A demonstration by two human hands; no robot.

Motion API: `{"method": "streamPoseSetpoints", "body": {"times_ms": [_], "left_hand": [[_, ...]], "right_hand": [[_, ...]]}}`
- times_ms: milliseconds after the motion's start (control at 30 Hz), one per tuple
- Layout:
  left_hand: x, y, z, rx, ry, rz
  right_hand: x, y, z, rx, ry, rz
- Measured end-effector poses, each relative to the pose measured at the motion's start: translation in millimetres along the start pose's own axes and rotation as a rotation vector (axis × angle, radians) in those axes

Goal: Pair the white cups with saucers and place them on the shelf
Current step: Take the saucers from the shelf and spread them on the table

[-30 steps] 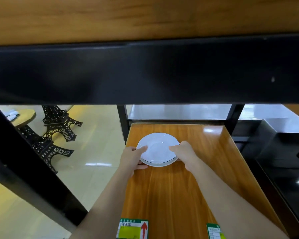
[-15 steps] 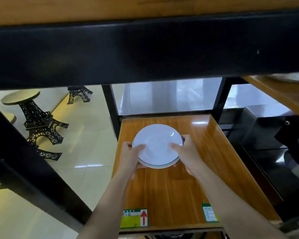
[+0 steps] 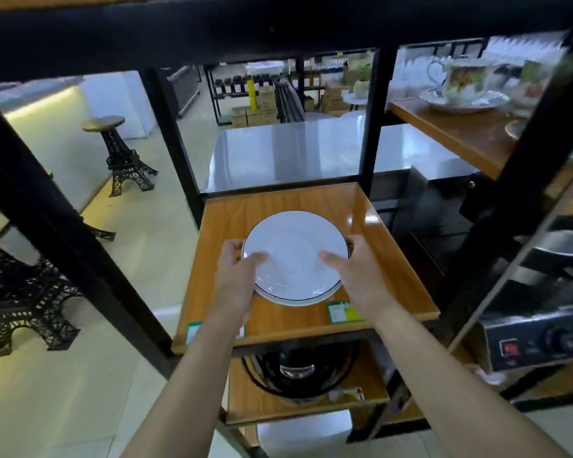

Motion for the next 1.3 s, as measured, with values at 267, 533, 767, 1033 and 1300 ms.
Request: {"method": "streamPoseSetpoints", "body": {"times_ms": [267,533,767,1033,1300], "left_hand": [[-26.3,98.9,-9.6,-0.011,0.003,0.033],[-29.1,175.8,-1.5,-0.113,0.003,0.093],[-37.7,252.2,24.5,-0.357,-0.045,0.069],[-73.1,372.2,42.5,-0.679,-0.184,0.098],[-119.2,530.4,77.9,-1.067,-0.258,0.046]], "right_hand": [[12.4,73.8,-72.9,0.069,0.004,-0.056],[12.9,142.6,-139.9,0.158,0.004,-0.058],[13.2,217.8,-213.4,0.446,-0.002,-0.097],[40.8,344.6,-305.7,0.803,-0.018,-0.022],[57.8,487.4,-411.5,1.151,-0.087,0.074]]}}
Point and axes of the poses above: each hand's wrist, its own y-axis away from the middle knuckle, its own z-axis out of the palm, x = y × z, the point moved 5 cm from there along -y, towards the middle knuckle, and after that the axes turned 13 degrees about x, right-handed, at the moved point
